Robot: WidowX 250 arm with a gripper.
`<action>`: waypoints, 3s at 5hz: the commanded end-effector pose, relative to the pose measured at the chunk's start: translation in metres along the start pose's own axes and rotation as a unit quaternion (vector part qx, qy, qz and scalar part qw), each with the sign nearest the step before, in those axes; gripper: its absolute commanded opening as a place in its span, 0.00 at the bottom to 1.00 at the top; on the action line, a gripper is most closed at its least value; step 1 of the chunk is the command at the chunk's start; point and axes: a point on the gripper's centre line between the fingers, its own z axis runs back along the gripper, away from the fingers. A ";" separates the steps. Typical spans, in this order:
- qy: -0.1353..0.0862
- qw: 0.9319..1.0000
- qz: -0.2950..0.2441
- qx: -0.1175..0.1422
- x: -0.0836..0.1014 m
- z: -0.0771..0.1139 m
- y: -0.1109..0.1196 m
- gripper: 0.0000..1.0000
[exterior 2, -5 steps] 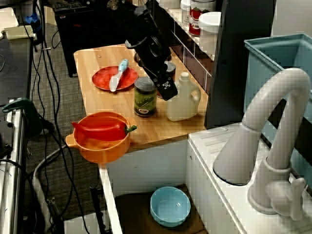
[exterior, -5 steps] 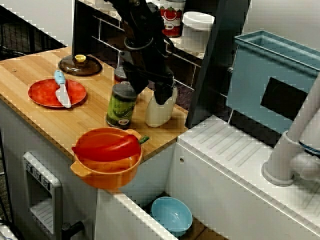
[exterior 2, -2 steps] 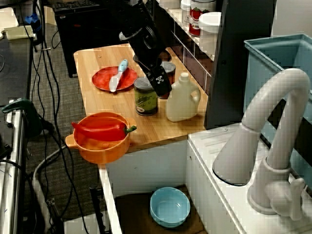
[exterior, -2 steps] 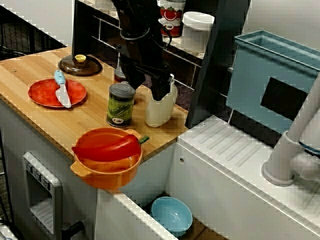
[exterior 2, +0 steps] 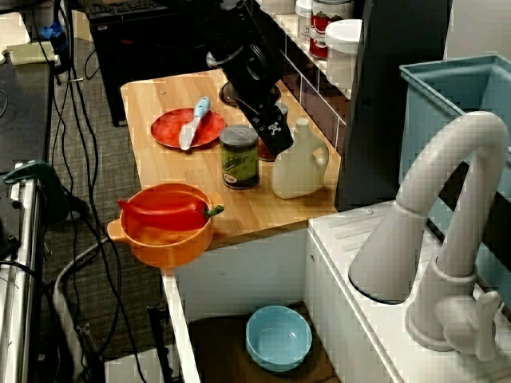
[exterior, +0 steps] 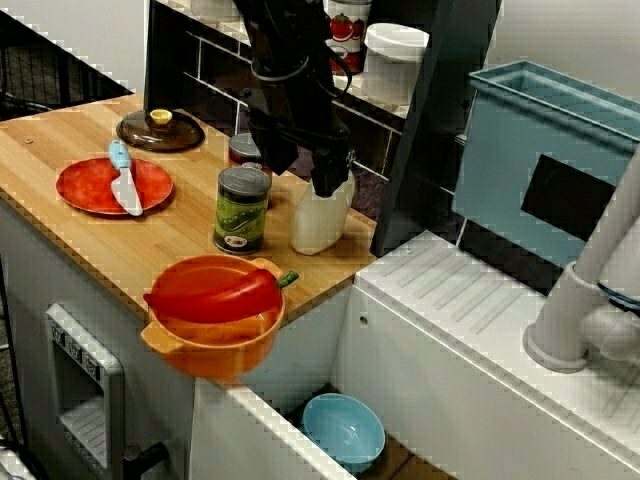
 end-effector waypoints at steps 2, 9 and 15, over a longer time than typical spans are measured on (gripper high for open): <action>-0.029 1.000 0.009 0.005 0.013 0.005 0.018 1.00; -0.015 0.999 0.030 -0.003 0.009 -0.014 0.021 0.00; 0.032 0.993 0.033 -0.105 0.015 0.048 0.044 0.00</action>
